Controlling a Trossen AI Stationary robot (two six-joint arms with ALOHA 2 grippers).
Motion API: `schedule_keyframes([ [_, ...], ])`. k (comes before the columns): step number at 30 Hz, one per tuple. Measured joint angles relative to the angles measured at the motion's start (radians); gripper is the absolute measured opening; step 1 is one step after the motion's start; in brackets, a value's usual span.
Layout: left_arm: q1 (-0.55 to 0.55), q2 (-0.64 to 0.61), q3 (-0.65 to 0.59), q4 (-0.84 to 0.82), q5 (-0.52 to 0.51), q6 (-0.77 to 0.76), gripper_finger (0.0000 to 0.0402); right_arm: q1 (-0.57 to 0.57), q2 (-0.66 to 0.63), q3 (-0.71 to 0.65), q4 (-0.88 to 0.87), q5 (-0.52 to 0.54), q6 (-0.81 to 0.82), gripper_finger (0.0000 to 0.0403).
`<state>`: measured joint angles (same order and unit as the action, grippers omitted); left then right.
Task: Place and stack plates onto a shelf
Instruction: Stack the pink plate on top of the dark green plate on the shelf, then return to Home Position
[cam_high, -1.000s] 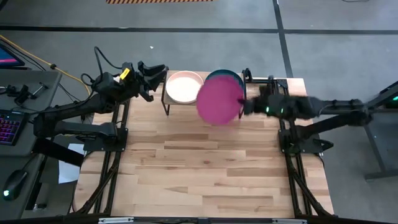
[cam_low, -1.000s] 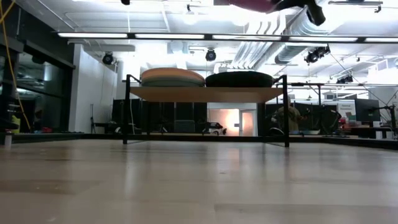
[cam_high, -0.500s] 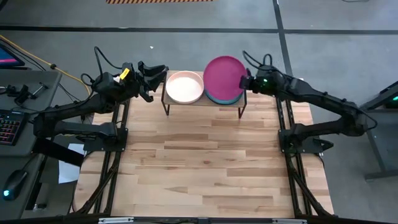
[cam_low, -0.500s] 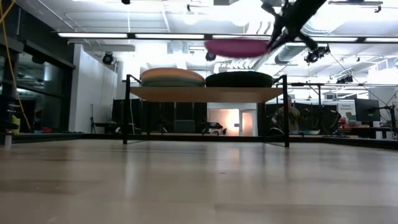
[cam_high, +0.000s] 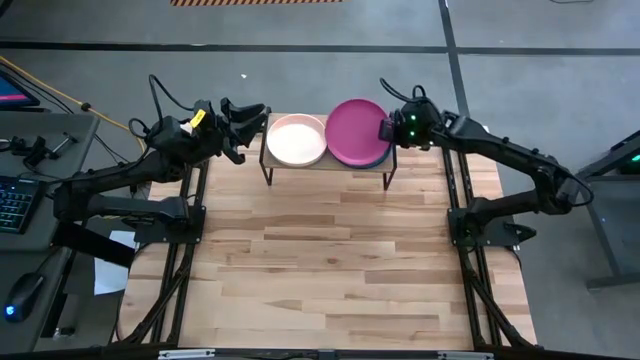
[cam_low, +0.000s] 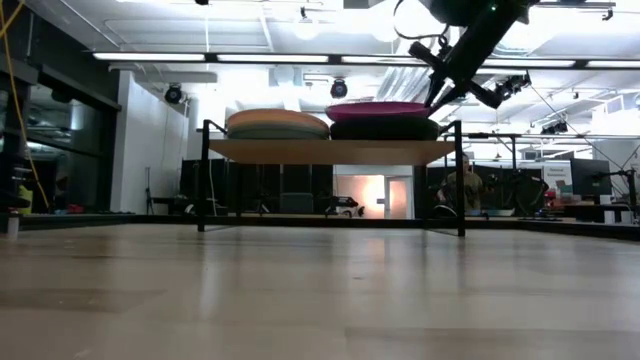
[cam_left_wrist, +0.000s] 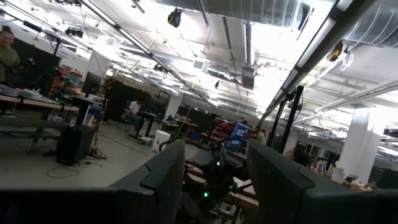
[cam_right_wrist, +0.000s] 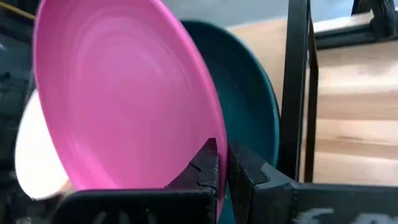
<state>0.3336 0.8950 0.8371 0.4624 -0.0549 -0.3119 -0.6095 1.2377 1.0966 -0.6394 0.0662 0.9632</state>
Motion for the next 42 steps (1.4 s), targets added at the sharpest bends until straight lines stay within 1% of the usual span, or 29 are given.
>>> schedule_keyframes([
  [7, 0.000, 0.001, 0.000, 0.000, 0.000, 0.000, 0.0161, -0.002, 0.000, 0.000, -0.075, -0.024, -0.021, 0.0000],
  [10, 0.000, 0.001, 0.000, 0.000, 0.000, 0.001, 0.0161, -0.001, -0.002, 0.000, -0.102, -0.043, -0.023, 0.0008],
  [13, 0.000, 0.001, 0.000, -0.001, 0.000, 0.001, 0.0161, -0.001, -0.003, 0.000, -0.105, -0.055, -0.034, 0.0031],
  [21, 0.000, 0.001, 0.000, -0.001, -0.001, 0.001, 0.0161, -0.001, -0.007, 0.004, -0.128, -0.067, -0.099, 0.0122],
  [25, 0.000, 0.001, 0.000, -0.002, -0.001, 0.002, 0.0161, -0.001, -0.038, 0.024, -0.133, -0.053, -0.159, 0.0147],
  [27, 0.000, 0.001, 0.000, -0.002, -0.001, 0.002, 0.0161, -0.001, -0.057, 0.032, -0.130, -0.035, -0.163, 0.0152],
  [30, 0.000, 0.001, 0.000, -0.002, -0.001, 0.002, 0.0161, -0.001, -0.070, 0.035, -0.109, -0.037, -0.167, 0.0154],
  [34, 0.000, 0.001, 0.000, -0.003, 0.006, 0.009, 0.0161, 0.003, -0.092, 0.035, -0.112, -0.042, -0.247, 0.0154],
  [38, 0.000, 0.001, 0.000, -0.014, 0.084, 0.019, 0.0161, 0.043, -0.136, 0.035, -0.114, -0.041, -0.336, 0.0154],
  [42, 0.000, 0.001, 0.000, -0.065, 0.153, 0.016, 0.0161, 0.099, -0.193, 0.035, -0.123, -0.044, -0.423, 0.0154],
])
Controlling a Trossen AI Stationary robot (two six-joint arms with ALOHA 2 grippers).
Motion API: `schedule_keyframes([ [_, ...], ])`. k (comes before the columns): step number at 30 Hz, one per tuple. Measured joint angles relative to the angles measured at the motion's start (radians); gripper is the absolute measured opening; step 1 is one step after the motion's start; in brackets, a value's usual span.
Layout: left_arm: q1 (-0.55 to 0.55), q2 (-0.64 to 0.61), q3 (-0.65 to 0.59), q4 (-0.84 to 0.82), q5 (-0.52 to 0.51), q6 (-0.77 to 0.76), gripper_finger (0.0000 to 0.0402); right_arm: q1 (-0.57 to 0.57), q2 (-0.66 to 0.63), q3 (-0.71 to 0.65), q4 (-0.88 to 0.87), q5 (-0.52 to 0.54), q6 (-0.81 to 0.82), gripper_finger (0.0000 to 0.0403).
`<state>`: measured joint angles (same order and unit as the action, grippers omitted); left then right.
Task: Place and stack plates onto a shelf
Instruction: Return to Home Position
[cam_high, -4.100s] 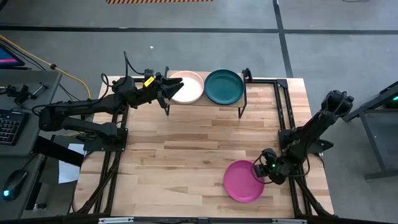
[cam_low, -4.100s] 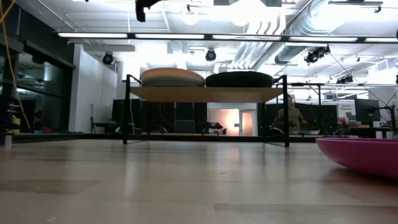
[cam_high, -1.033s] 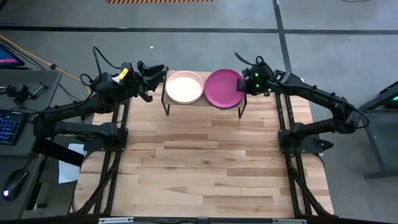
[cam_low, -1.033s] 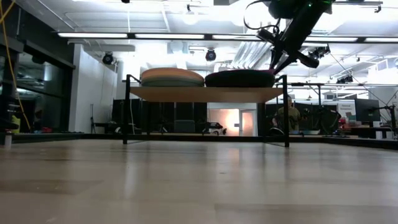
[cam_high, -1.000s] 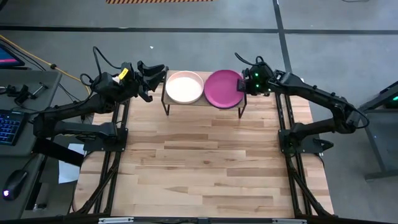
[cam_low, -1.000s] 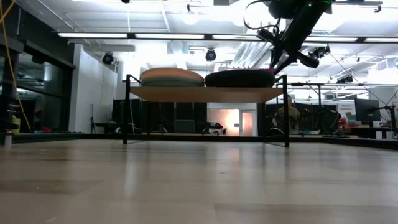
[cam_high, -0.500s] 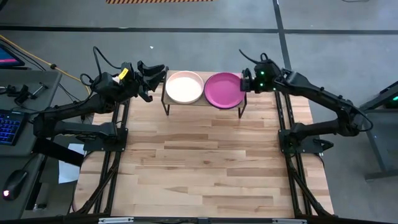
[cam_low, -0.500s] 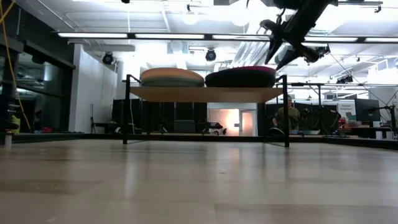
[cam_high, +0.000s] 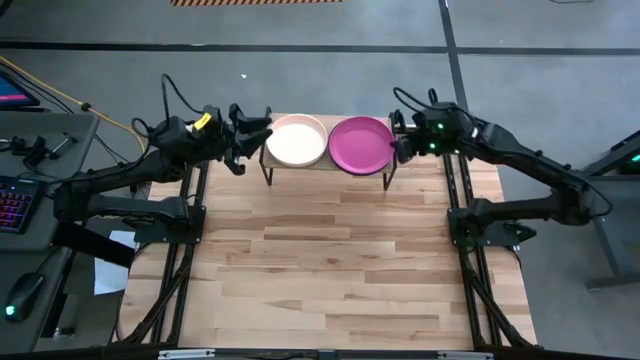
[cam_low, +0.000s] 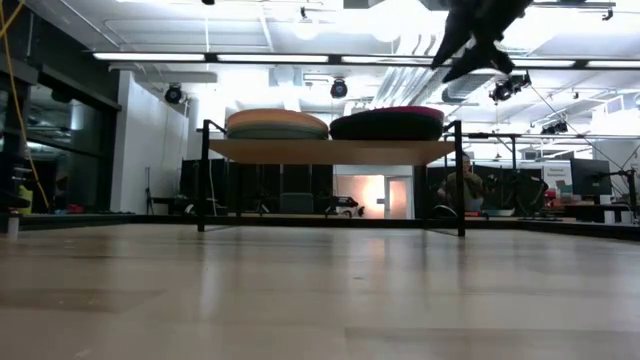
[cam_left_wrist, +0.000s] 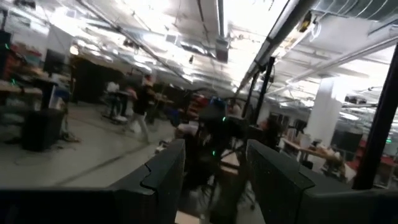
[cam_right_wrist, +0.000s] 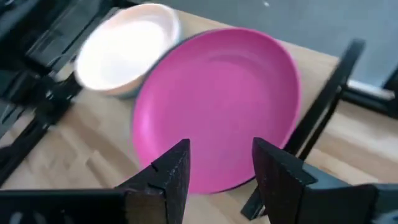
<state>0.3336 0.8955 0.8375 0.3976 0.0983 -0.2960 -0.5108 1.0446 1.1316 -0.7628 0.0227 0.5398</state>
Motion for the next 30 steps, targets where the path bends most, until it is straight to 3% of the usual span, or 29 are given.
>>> schedule_keyframes([
  [11, 0.000, 0.000, 0.000, -0.008, 0.004, -0.068, 0.0161, 0.117, -0.107, 0.000, 0.108, -0.066, -0.250, 0.0154],
  [18, -0.014, 0.000, 0.000, -0.019, 0.003, -0.044, 0.0157, 0.126, -0.138, 0.000, 0.216, -0.178, -0.338, 0.0154],
  [22, -0.046, 0.000, 0.000, -0.078, 0.000, -0.004, 0.0111, 0.126, -0.135, 0.000, 0.265, -0.228, -0.334, 0.0154],
  [26, -0.095, -0.001, -0.030, -0.112, -0.011, 0.038, 0.0022, 0.126, -0.137, 0.000, 0.274, -0.264, -0.299, 0.0154],
  [30, -0.160, -0.026, -0.151, -0.027, -0.069, 0.015, 0.0007, 0.126, -0.137, -0.001, 0.287, -0.277, -0.252, 0.0154],
])
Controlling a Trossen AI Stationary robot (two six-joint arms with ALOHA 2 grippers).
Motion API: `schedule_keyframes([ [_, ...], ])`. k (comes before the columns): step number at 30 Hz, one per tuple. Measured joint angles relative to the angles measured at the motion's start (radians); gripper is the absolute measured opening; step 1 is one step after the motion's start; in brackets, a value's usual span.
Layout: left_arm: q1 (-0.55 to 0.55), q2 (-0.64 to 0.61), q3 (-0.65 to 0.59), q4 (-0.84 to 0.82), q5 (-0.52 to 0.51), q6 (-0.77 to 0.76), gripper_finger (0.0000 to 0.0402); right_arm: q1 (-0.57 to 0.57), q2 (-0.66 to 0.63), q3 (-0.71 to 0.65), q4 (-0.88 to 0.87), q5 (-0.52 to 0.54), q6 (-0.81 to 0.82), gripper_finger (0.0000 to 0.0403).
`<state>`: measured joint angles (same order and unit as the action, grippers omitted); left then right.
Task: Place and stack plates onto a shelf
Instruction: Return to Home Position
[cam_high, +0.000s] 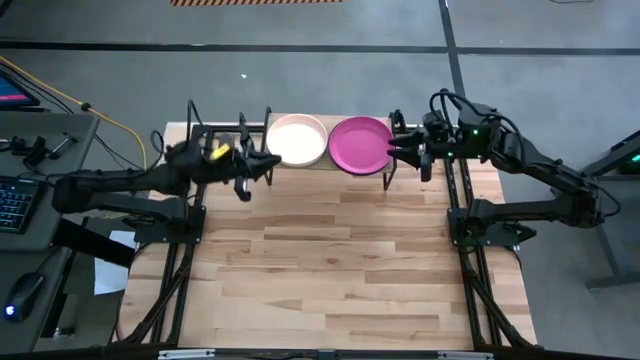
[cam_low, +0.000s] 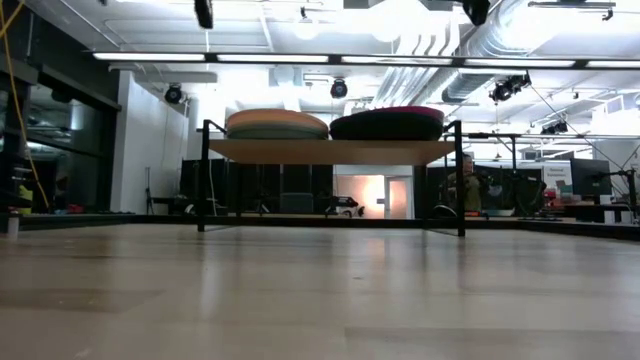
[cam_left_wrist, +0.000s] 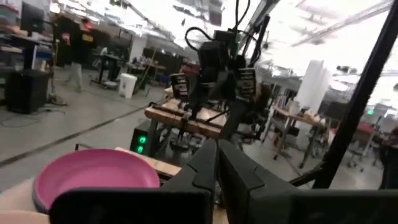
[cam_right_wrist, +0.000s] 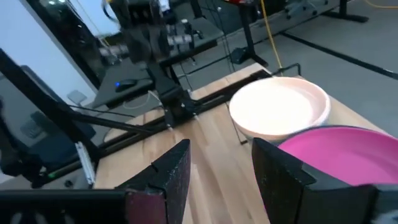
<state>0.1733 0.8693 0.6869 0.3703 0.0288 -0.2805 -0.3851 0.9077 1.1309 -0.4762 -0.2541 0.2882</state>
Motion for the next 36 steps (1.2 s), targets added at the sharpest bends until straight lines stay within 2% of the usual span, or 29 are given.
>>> schedule_keyframes([
  [4, -0.080, -0.060, -0.149, 0.119, -0.064, -0.013, 0.0002, 0.000, 0.000, 0.000, 0.032, -0.015, 0.002, 0.0154],
  [10, -0.127, -0.232, -0.325, 0.159, -0.128, -0.023, 0.0000, 0.000, 0.000, 0.000, 0.073, -0.016, 0.035, 0.0154],
  [17, -0.137, -0.418, -0.490, 0.164, -0.136, -0.025, 0.0000, 0.000, 0.000, 0.000, 0.101, -0.020, 0.162, 0.0154],
  [24, -0.137, -0.493, -0.652, 0.323, -0.145, -0.091, 0.0000, 0.000, 0.000, 0.000, 0.101, -0.094, 0.212, 0.0154],
  [30, -0.137, -0.508, -0.674, 0.323, -0.157, -0.064, 0.0000, 0.000, -0.012, -0.001, 0.094, -0.096, 0.210, 0.0154],
  [36, -0.137, -0.508, -0.673, 0.334, -0.113, -0.069, 0.0000, 0.000, -0.078, -0.001, -0.042, -0.098, 0.175, 0.0148],
])
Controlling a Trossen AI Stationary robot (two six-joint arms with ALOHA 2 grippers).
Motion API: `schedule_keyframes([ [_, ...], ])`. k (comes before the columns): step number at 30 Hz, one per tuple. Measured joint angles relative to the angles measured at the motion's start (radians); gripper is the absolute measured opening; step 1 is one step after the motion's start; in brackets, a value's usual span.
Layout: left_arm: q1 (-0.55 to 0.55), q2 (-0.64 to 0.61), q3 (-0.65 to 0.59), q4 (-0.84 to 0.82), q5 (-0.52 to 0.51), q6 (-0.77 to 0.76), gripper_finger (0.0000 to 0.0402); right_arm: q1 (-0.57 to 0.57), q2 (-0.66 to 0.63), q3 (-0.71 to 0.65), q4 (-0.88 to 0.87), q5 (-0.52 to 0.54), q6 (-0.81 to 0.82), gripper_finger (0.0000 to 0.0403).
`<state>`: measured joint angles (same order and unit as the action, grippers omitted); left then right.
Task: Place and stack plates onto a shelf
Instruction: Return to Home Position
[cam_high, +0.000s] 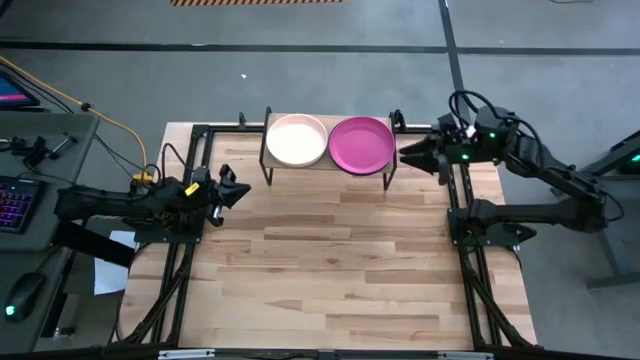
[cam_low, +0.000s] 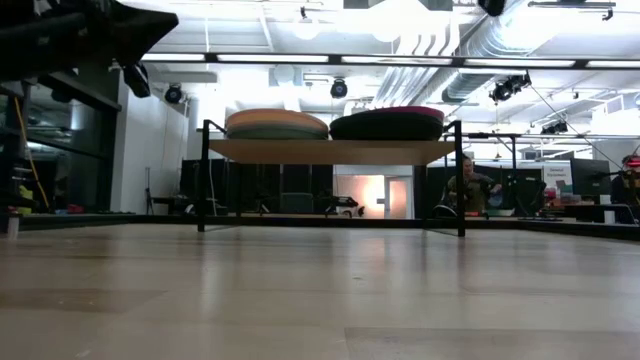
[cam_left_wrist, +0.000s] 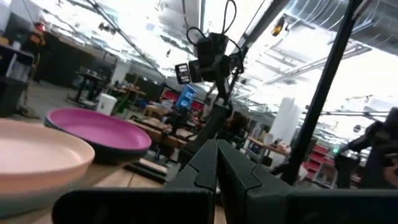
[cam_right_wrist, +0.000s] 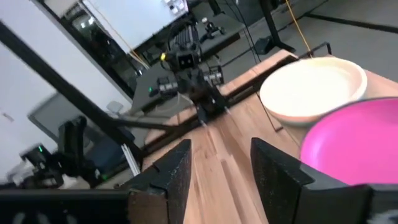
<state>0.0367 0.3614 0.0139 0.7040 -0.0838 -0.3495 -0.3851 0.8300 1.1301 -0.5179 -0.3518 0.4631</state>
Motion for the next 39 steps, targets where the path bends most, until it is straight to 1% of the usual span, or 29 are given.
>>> schedule_keyframes([
  [2, 0.000, 0.000, 0.000, -0.003, 0.001, -0.034, 0.0000, 0.000, -0.029, 0.000, -0.051, 0.000, -0.040, 0.0135],
  [4, 0.000, 0.000, 0.000, -0.002, 0.001, -0.075, 0.0000, 0.000, -0.055, 0.000, -0.095, 0.003, -0.083, 0.0112],
  [6, 0.000, 0.000, 0.000, -0.003, 0.001, -0.120, 0.0000, 0.000, -0.080, 0.000, -0.128, 0.004, -0.126, 0.0081],
  [9, 0.000, 0.000, 0.000, -0.003, 0.000, -0.139, 0.0001, 0.000, -0.111, 0.000, -0.155, 0.000, -0.181, 0.0024],
  [11, 0.000, 0.000, 0.000, -0.003, 0.000, -0.136, 0.0001, 0.014, -0.129, -0.001, -0.163, 0.000, -0.222, 0.0008],
  [13, 0.000, 0.000, 0.000, -0.003, 0.000, -0.138, 0.0001, 0.038, -0.154, -0.034, -0.118, 0.000, -0.254, 0.0013],
  [15, 0.000, 0.000, 0.000, -0.004, 0.000, -0.139, 0.0001, 0.065, -0.193, -0.120, -0.015, -0.002, -0.260, 0.0011],
  [17, 0.000, 0.000, 0.000, -0.005, 0.000, -0.136, 0.0001, 0.092, -0.236, -0.239, 0.113, -0.005, -0.250, 0.0003],
  [20, 0.000, 0.000, 0.000, -0.005, -0.001, -0.140, 0.0001, 0.120, -0.295, -0.433, 0.307, -0.003, -0.206, 0.0003],
  [23, 0.000, 0.000, 0.000, -0.005, -0.002, -0.136, 0.0001, 0.130, -0.359, -0.590, 0.445, 0.000, -0.162, 0.0001],
  [26, 0.000, 0.000, 0.000, -0.005, -0.002, -0.139, 0.0001, 0.141, -0.441, -0.696, 0.495, 0.000, -0.116, 0.0000],
  [32, 0.000, 0.000, 0.000, -0.005, -0.002, -0.139, 0.0001, 0.203, -0.659, -0.817, 0.545, 0.007, -0.054, 0.0000],
  [34, 0.000, 0.000, 0.000, -0.005, -0.003, -0.136, 0.0001, 0.233, -0.734, -0.870, 0.580, 0.057, -0.036, 0.0000],
  [36, 0.000, 0.000, 0.000, -0.005, -0.002, -0.137, 0.0001, 0.265, -0.788, -0.930, 0.651, 0.126, -0.018, 0.0000],
  [39, 0.000, 0.000, 0.000, -0.005, -0.002, -0.137, 0.0001, 0.317, -0.828, -1.012, 0.741, 0.197, 0.010, 0.0000],
])
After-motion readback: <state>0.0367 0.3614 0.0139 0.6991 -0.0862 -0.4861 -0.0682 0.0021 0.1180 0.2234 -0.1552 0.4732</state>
